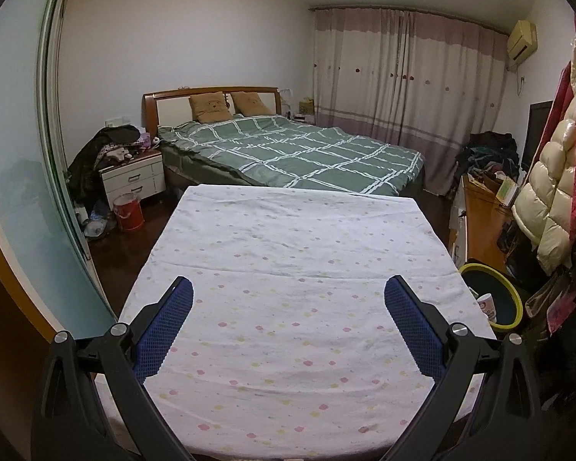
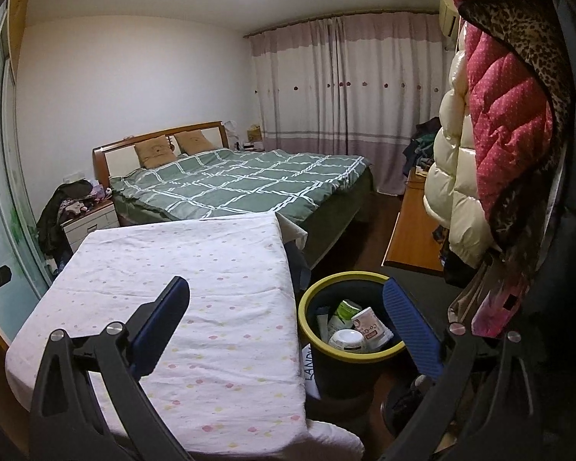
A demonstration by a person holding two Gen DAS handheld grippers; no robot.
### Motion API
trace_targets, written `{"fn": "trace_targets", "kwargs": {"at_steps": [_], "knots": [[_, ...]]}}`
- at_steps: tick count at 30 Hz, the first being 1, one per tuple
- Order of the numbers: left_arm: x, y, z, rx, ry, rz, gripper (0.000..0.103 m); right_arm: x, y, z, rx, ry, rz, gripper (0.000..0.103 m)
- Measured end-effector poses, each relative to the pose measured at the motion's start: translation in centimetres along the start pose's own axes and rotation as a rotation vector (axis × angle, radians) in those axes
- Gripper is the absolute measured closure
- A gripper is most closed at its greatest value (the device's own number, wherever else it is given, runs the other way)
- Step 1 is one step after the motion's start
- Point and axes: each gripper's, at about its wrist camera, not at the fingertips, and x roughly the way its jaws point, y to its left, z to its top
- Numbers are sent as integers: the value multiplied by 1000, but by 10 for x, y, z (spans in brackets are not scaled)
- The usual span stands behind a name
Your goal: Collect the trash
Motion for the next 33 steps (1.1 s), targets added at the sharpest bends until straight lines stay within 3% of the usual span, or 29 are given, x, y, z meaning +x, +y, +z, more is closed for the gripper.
{"fn": "trace_targets", "kwargs": {"at_steps": [33], "knots": [[14,-4,-6,21,14,15,5,14,2,-4,4,26,10,7]]}}
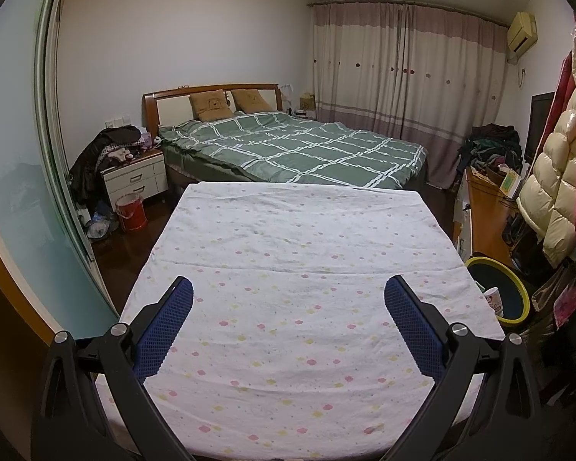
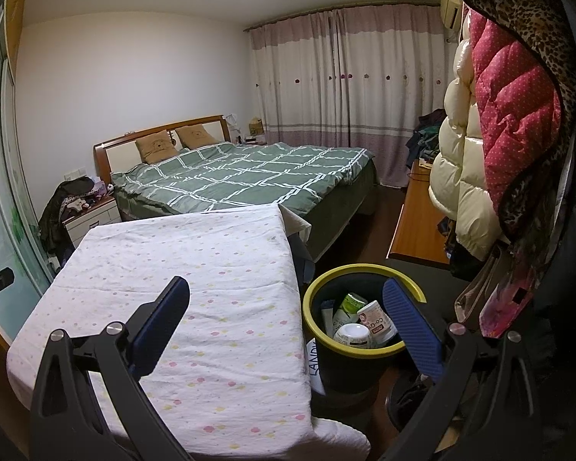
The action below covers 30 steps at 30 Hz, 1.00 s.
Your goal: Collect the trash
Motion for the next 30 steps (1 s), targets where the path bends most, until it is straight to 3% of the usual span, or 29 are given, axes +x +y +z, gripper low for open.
{"fn": "trace_targets", "kwargs": {"at_steps": [30], "knots": [[-1,-3,2,18,8,6,5,1,3,-2,10,6,15,7]]}}
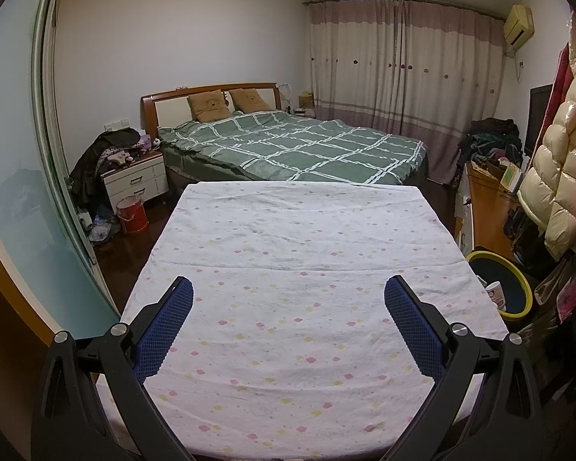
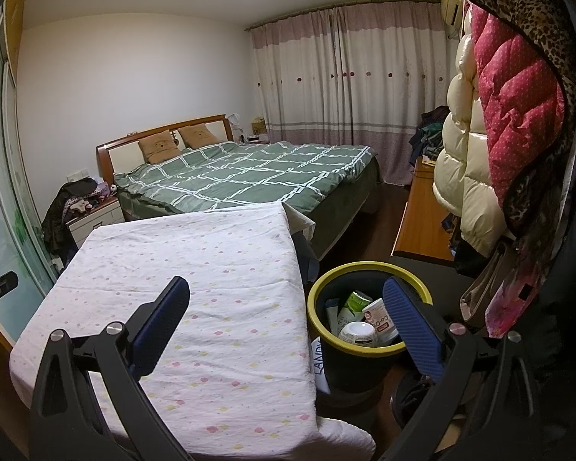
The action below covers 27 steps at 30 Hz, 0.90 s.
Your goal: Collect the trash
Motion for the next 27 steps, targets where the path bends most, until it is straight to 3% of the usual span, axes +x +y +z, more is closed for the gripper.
{"fn": "trace_targets", "kwargs": {"at_steps": [27], "knots": [[5,-3,-2,14,14,-3,5,3,0,-1,3,6,0,7]]}}
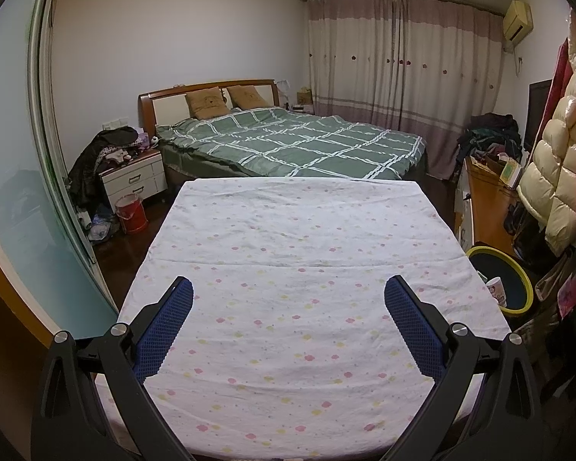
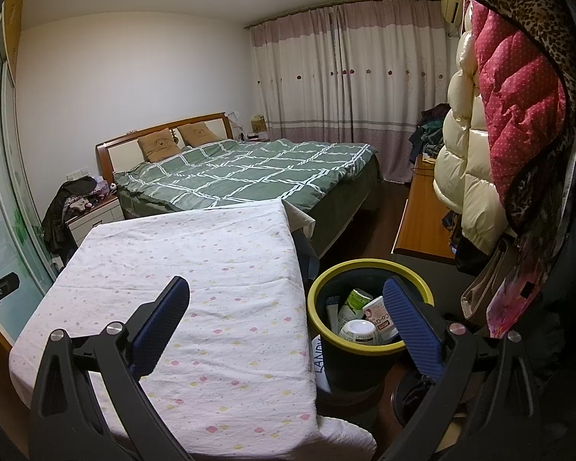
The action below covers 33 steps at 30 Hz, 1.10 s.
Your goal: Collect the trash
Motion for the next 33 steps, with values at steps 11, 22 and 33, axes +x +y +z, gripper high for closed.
{"fn": "trace_targets", "kwargs": {"at_steps": [11,22,33], "knots": [[1,0,0,2,4,2,5,2,1,-2,2,3,-1,7],[5,-2,-1,2,16,-4,5,6,2,-4,2,11,1,7],[23,-4,3,-2,23,-42,5,16,3,-3,8,33,7,7]]}}
